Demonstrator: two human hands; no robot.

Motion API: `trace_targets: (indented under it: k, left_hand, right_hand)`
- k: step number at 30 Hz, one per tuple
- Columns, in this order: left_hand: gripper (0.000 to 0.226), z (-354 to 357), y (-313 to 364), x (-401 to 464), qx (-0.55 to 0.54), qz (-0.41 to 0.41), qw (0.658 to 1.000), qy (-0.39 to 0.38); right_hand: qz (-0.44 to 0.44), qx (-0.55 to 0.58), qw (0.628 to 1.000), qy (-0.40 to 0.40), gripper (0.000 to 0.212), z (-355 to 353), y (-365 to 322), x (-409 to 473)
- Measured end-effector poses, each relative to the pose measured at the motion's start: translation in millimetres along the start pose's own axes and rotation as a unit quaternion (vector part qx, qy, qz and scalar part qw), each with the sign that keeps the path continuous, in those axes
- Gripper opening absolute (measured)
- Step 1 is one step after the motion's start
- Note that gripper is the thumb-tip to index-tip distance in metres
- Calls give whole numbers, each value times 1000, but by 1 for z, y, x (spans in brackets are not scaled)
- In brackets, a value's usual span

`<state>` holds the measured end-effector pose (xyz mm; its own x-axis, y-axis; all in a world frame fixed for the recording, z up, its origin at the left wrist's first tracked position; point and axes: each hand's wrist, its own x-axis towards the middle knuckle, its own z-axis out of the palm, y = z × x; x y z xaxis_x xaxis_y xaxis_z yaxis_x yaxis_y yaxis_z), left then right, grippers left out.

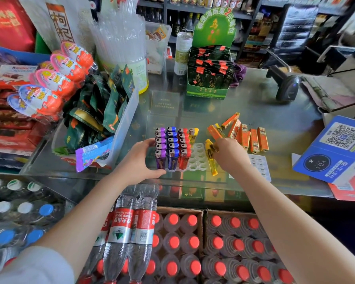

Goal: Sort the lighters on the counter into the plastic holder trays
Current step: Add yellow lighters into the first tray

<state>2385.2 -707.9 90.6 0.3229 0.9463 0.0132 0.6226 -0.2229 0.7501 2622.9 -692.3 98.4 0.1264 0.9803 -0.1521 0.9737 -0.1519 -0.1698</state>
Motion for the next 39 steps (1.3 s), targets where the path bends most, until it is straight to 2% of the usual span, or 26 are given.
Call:
trace_targets:
  k: [2, 5, 7, 9, 12, 18, 22, 25, 29, 32, 35, 37, 39]
  left_hand:
    - [61, 0, -3, 1, -4, -3, 1000, -8]
    - [66, 1, -4, 0, -6, -11, 1000, -7]
    - [68, 0, -1, -2, -6, -10, 1000, -4]
    - [66, 0, 1, -2, -9, -5, 1000, -2]
    - [64, 0, 2, -2, -13, 1, 1000, 0]
    - [63, 1, -3, -2, -13, -4, 1000, -1]
    - [65, 1, -3, -1, -5, -6, 1000, 1]
    - [67, 0, -4, -1, -5, -1, 1000, -1]
    - [64, 1, -5, 0, 6, 10, 1000, -2]
    - [68, 4, -12, 1, 13, 8, 1000, -4]
    - [68, 8, -22, 1, 8, -1, 1000, -16]
    - [68, 11, -23, 3, 10, -3, 1000, -22]
    - [62, 13, -20, 5, 8, 3, 1000, -20]
  right_hand:
    - [-6, 29, 999, -22, 19, -5, 2, 2]
    - [-35, 139, 989, 42, 18, -13, 1, -2]
    - [-53, 255, 962, 84, 16, -15, -5, -10]
    - [-64, 350, 930, 89, 15, -11, -13, -18]
    - [-61, 403, 910, 79, 18, 2, -22, -23]
    - [-57, 395, 914, 77, 9, 18, -27, -20]
    - [-102, 257, 956, 95, 16, 13, -26, -17]
    - [-134, 184, 970, 87, 15, 9, -33, -15]
    - [-103, 174, 974, 102, 21, 12, -41, -16]
    - [-85, 141, 984, 70, 27, 17, -35, -16]
    - [-68, 187, 975, 98, 39, 14, -18, -22]
    - [-57, 203, 968, 138, 37, 11, -5, -29]
    - [-38, 183, 976, 114, 31, 10, 4, -33]
